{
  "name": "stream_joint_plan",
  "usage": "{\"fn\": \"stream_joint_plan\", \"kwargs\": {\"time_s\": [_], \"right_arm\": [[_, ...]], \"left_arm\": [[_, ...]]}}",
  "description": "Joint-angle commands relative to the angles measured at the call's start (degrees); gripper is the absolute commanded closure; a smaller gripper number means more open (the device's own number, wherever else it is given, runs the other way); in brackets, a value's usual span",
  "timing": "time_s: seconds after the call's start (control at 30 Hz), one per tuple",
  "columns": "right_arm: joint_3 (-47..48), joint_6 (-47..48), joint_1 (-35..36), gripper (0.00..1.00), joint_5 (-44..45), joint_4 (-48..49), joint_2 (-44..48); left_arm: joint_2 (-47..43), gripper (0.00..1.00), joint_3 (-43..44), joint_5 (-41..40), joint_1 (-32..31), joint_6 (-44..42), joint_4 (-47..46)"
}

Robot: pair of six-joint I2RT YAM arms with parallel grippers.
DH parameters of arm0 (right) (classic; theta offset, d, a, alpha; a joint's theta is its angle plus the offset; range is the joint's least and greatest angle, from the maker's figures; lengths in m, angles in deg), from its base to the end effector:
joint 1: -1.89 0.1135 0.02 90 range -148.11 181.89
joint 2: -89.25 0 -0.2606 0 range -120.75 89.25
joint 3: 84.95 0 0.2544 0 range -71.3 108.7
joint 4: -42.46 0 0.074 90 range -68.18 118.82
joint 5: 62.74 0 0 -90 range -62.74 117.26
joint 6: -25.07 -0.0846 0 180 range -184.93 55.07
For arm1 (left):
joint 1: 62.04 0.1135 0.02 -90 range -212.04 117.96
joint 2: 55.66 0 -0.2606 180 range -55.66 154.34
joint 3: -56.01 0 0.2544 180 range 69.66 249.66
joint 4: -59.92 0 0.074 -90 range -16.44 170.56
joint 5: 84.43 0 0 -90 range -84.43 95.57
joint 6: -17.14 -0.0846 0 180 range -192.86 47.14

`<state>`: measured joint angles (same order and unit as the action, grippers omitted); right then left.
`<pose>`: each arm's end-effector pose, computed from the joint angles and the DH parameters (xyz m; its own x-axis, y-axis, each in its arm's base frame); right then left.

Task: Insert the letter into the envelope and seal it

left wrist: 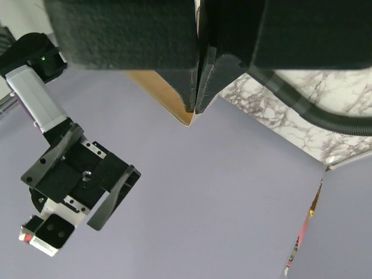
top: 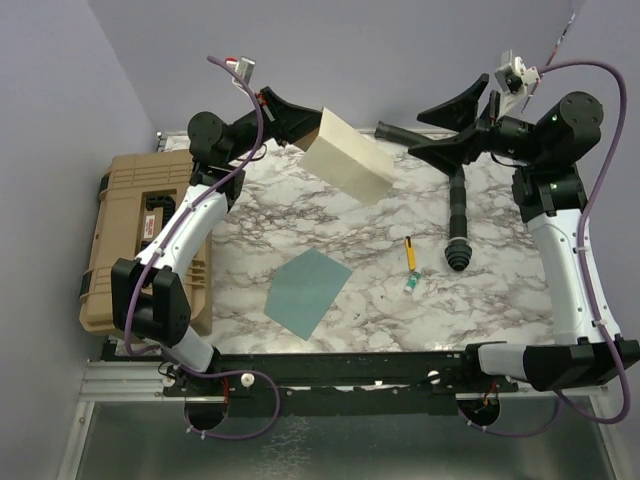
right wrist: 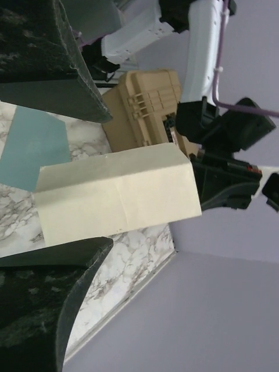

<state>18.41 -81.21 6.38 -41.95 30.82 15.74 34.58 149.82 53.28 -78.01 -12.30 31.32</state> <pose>0.2585 0.0996 0.5225 0.0431 0.1032 -0.9937 -0.9638 0.2661 -0.0141 0.3537 -0.1663 0.4596 -0.4339 -0.4853 -0.7591 0.8327 0.1057 -0.5436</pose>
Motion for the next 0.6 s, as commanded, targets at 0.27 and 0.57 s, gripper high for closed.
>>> {"fn": "stream_joint_plan", "kwargs": {"time_s": [0.27,0.57], "right_arm": [[-1.3,-11.8,2.8,0.16,-0.8,6.0,-10.5],[0.5,-2.8,8.1,0.16,-9.0,-3.8,-16.0]], "left_arm": [[-2.6,1.0,-3.7,4.1,-1.4,-7.3,-0.7],[-3.9,1.0,-5.6,11.0,-2.5,-6.5,-0.7]]}}
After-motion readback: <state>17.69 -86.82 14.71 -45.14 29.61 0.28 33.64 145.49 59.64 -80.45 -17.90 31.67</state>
